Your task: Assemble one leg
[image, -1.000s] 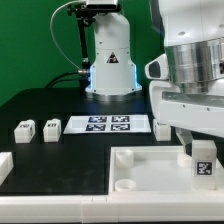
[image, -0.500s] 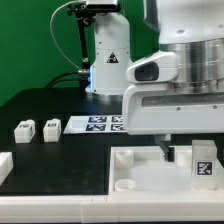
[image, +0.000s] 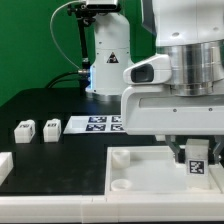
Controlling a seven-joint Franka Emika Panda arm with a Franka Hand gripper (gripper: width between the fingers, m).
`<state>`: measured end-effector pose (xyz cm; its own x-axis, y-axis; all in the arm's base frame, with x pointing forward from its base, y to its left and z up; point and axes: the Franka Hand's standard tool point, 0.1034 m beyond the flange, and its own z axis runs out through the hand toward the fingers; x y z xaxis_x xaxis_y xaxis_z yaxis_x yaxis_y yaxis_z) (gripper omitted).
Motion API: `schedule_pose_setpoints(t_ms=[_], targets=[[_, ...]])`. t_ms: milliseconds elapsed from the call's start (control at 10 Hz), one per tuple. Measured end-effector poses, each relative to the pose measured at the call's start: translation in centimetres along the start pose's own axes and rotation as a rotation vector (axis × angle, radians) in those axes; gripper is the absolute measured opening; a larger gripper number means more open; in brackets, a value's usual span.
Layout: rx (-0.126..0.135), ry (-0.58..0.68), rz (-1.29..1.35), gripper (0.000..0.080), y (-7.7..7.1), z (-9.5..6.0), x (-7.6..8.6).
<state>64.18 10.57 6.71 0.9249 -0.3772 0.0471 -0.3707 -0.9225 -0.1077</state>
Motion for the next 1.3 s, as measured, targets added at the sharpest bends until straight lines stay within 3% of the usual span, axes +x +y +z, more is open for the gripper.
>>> schedule_pose_setpoints(t_ms=[200,300,400,700,1000,1200,1300], targets=[[0.003,0.001,0.214,0.0290,-0.19,-0.12,0.11],[-0.007,-0.020,0.401,0.0290,-0.47,-0.22,-0.04],[-0.022,-0.020,0.660,0.0290,-0.53,-0.10,-0.25],[-0.031,-0.023,1.330,0.0291,-0.51,0.05,-0.39],[-0.036,-0.020,1.552,0.0292,-0.25,-0.05,-0.37],[-0.041,-0.015,1.537,0.0295,-0.10,-0.08,-0.34],[-0.043,-0.016,1.531,0.0395,-0.11,0.00,-0.43]])
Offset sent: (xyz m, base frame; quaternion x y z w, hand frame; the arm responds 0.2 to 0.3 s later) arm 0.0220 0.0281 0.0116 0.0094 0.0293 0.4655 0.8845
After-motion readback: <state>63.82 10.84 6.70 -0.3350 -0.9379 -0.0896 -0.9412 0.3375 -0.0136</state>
